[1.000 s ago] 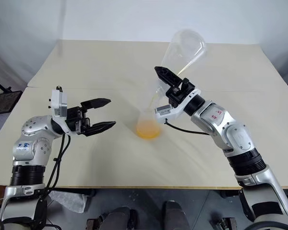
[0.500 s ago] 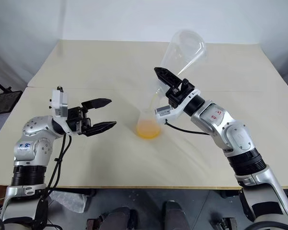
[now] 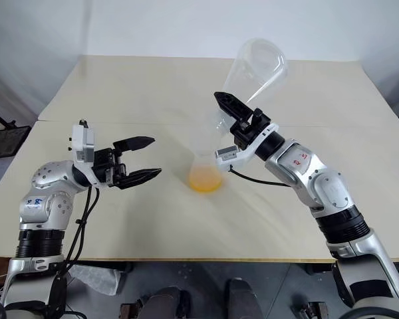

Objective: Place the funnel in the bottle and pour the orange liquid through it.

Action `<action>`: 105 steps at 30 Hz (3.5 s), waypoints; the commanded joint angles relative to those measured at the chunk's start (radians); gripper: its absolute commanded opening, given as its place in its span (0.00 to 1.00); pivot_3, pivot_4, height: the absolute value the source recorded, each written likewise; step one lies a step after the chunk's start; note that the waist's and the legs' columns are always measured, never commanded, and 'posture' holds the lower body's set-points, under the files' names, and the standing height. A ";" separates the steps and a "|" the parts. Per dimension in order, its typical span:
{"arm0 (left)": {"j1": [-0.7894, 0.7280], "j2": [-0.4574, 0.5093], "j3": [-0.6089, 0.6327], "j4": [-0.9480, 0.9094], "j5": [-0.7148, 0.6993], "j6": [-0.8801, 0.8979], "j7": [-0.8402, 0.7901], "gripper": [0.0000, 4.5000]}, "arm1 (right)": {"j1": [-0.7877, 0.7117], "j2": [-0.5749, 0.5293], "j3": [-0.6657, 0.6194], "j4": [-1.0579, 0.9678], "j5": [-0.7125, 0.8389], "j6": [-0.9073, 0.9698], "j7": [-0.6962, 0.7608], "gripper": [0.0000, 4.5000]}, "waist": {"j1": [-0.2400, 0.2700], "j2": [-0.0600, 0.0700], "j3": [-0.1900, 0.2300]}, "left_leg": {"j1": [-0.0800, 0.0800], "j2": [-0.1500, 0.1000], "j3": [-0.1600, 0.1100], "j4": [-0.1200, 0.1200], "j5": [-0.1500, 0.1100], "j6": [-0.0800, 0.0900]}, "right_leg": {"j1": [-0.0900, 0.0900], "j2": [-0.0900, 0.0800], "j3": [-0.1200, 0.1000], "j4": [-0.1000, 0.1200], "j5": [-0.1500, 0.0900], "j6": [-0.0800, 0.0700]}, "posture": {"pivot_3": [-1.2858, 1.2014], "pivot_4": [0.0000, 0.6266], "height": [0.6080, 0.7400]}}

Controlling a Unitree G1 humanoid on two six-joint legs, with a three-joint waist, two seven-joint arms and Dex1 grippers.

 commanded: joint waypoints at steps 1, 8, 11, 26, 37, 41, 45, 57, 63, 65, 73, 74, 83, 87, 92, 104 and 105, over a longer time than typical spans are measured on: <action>0.005 0.000 0.001 -0.038 -0.028 0.000 0.003 1.00 | -0.026 -0.017 -0.029 -0.009 0.001 -0.004 -0.027 0.58 | 0.000 0.000 0.000 | 0.000 0.000 0.000 0.000 0.000 0.000 | 0.000 0.000 0.000 0.000 0.000 0.000 | 0.52 0.24 1.00; -0.004 -0.005 0.007 -0.037 -0.043 0.016 0.020 1.00 | -0.022 -0.019 -0.031 -0.007 0.000 0.000 -0.037 0.58 | 0.000 0.000 0.000 | 0.000 0.000 0.000 0.000 0.000 0.000 | 0.000 0.000 0.000 0.000 0.000 0.000 | 0.52 0.24 1.00; -0.009 -0.003 0.006 -0.031 -0.043 0.015 0.018 1.00 | -0.023 -0.016 -0.032 -0.006 0.004 0.001 -0.037 0.58 | 0.000 0.000 0.000 | 0.000 0.000 0.000 0.000 0.000 0.000 | 0.000 0.000 0.000 0.000 0.000 0.000 | 0.52 0.24 1.00; -0.008 -0.005 0.004 -0.032 -0.041 0.012 0.019 1.00 | -0.015 0.014 -0.045 0.005 0.210 -0.009 0.075 0.58 | -0.001 0.000 0.000 | 0.000 0.000 0.000 0.000 0.000 0.000 | 0.000 0.000 0.000 0.000 0.000 0.000 | 0.52 0.24 1.00; -0.005 -0.008 0.001 -0.028 -0.038 0.007 0.017 1.00 | 0.003 0.145 -0.291 -0.043 0.621 0.362 0.248 0.58 | 0.003 0.000 0.000 | 0.000 0.000 0.000 0.000 0.000 0.000 | 0.000 0.000 0.000 0.000 0.000 0.000 | 0.52 0.24 1.00; -0.010 -0.013 -0.005 -0.019 -0.035 0.004 0.013 1.00 | 0.000 0.185 -0.463 -0.075 0.838 0.591 0.296 0.58 | 0.005 0.000 0.000 | 0.000 0.000 -0.002 0.001 0.000 0.000 | 0.002 -0.001 -0.002 0.001 0.000 0.000 | 0.52 0.24 1.00; -0.020 -0.017 -0.013 -0.008 -0.033 0.002 0.006 1.00 | 0.038 0.233 -0.645 -0.142 1.151 0.871 0.384 0.58 | 0.003 0.000 0.000 | 0.000 0.000 -0.002 0.000 0.000 0.000 | 0.001 -0.001 -0.002 0.001 0.000 0.000 | 0.52 0.24 1.00; -0.056 -0.041 -0.045 0.027 -0.026 -0.013 -0.014 1.00 | 0.247 0.196 -0.720 -0.160 1.347 0.975 0.430 0.58 | 0.004 0.000 0.000 | 0.001 0.000 0.000 -0.001 0.000 0.000 | 0.001 0.000 0.000 0.001 0.000 0.000 | 0.52 0.24 1.00; -0.068 -0.043 -0.050 0.037 -0.025 -0.019 -0.020 1.00 | 0.289 0.181 -0.676 -0.138 1.352 0.970 0.417 0.66 | 0.003 0.000 0.000 | 0.001 0.000 0.000 0.000 0.000 0.000 | 0.001 0.000 0.001 0.001 0.000 0.000 | 0.52 0.24 1.00; -0.067 -0.042 -0.050 0.036 -0.025 -0.019 -0.021 1.00 | 0.292 0.175 -0.675 -0.132 1.349 0.952 0.414 0.81 | 0.003 0.000 0.000 | 0.002 0.000 0.000 -0.001 0.000 0.000 | 0.001 0.000 0.001 0.001 0.000 0.000 | 0.52 0.24 1.00; -0.063 -0.028 -0.046 0.034 -0.022 -0.017 -0.026 1.00 | 0.364 0.089 -0.712 -0.203 1.441 0.964 0.527 1.00 | 0.009 0.000 0.000 | 0.002 0.000 0.000 -0.001 0.000 0.000 | 0.002 -0.001 0.001 0.000 0.000 0.000 | 0.52 0.24 1.00; -0.060 -0.021 -0.043 0.035 -0.022 -0.016 -0.030 1.00 | 0.393 0.067 -0.728 -0.218 1.469 0.964 0.567 1.00 | 0.009 0.000 0.000 | 0.001 0.000 0.000 -0.001 0.000 0.001 | 0.002 -0.001 0.001 0.000 0.000 0.000 | 0.52 0.24 1.00; -0.024 0.039 -0.036 0.076 0.011 -0.028 -0.030 1.00 | 0.653 -0.051 -0.870 -0.199 1.559 0.794 0.845 1.00 | 0.013 0.000 0.000 | 0.002 0.000 0.000 -0.002 -0.001 0.001 | 0.003 -0.001 0.001 -0.003 0.000 0.000 | 0.52 0.24 1.00; -0.002 0.057 -0.033 0.091 0.028 -0.042 -0.025 1.00 | 0.705 -0.092 -0.861 -0.099 1.500 0.703 0.886 1.00 | 0.013 0.000 0.000 | 0.003 0.000 0.000 -0.001 -0.001 0.001 | 0.005 0.000 0.002 -0.003 0.000 0.000 | 0.52 0.24 1.00; 0.045 0.081 -0.015 0.056 0.018 -0.038 -0.021 1.00 | 0.742 -0.140 -0.862 -0.019 1.502 0.655 0.968 1.00 | 0.011 0.000 0.000 | 0.004 0.000 0.000 -0.002 -0.001 0.001 | 0.004 -0.001 0.002 -0.003 0.000 0.000 | 0.52 0.24 1.00; 0.205 0.158 0.026 -0.057 0.057 -0.060 0.049 1.00 | 0.791 -0.157 -0.692 -0.343 1.643 0.680 1.168 1.00 | 0.009 0.000 0.000 | 0.005 0.001 -0.001 -0.003 -0.001 0.001 | 0.005 -0.001 0.002 -0.008 0.000 0.000 | 0.52 0.24 1.00; 0.215 0.158 0.029 -0.064 0.059 -0.073 0.052 1.00 | 0.780 -0.146 -0.675 -0.358 1.652 0.688 1.157 1.00 | 0.009 0.000 0.000 | 0.005 0.001 -0.001 -0.003 -0.001 0.001 | 0.005 -0.001 0.002 -0.010 0.000 0.000 | 0.52 0.24 1.00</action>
